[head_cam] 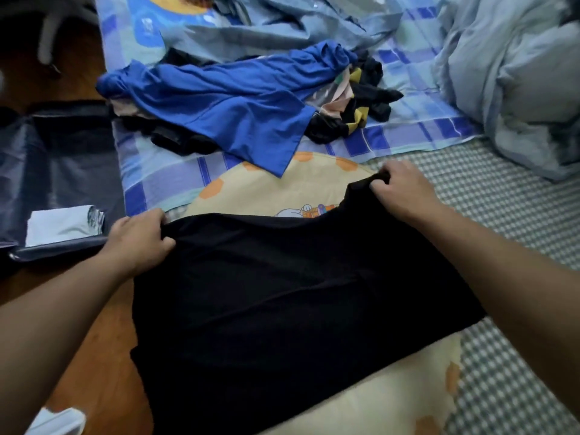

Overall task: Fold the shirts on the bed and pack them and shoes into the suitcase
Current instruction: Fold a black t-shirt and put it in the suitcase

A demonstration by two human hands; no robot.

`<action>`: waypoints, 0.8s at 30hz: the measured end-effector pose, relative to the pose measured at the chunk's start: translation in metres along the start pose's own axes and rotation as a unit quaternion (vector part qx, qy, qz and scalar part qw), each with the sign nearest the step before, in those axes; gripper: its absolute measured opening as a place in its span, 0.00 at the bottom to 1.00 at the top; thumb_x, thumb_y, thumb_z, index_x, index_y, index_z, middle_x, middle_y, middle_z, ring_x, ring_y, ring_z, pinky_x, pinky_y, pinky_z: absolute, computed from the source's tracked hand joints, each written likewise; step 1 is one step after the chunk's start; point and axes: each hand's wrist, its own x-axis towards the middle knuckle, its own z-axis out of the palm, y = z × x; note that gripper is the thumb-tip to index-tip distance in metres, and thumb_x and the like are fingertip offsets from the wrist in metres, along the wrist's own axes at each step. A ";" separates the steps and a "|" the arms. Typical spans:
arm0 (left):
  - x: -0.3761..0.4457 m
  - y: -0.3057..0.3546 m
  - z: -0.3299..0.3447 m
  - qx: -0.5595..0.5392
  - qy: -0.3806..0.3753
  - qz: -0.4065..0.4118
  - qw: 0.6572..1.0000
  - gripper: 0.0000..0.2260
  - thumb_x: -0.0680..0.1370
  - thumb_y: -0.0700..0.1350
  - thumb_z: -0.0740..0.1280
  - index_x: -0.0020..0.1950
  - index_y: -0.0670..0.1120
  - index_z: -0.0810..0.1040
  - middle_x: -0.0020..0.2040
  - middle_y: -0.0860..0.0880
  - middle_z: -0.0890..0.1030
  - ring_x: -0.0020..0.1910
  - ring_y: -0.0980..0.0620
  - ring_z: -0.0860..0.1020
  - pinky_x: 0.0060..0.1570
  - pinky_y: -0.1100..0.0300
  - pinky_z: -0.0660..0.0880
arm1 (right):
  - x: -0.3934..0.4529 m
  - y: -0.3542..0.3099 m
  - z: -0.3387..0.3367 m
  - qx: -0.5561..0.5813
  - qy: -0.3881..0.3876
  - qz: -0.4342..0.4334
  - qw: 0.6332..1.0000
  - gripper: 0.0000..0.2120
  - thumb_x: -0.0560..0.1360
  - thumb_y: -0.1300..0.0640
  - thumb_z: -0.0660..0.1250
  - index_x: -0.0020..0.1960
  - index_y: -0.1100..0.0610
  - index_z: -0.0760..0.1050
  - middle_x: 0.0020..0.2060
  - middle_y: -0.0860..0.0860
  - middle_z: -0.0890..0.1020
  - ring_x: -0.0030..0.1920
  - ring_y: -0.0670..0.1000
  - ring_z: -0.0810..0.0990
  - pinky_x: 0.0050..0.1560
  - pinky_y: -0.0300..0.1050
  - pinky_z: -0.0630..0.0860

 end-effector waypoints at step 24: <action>-0.240 -0.013 0.076 -0.091 0.032 0.144 0.985 0.26 0.60 0.28 0.69 0.45 0.55 0.67 0.42 0.55 0.70 0.40 0.47 0.73 0.37 0.54 0.64 | -0.171 0.148 0.035 -0.109 -0.045 0.025 0.993 0.14 0.63 0.77 0.68 0.39 0.60 0.82 0.45 0.59 0.81 0.50 0.65 0.76 0.52 0.58 0.75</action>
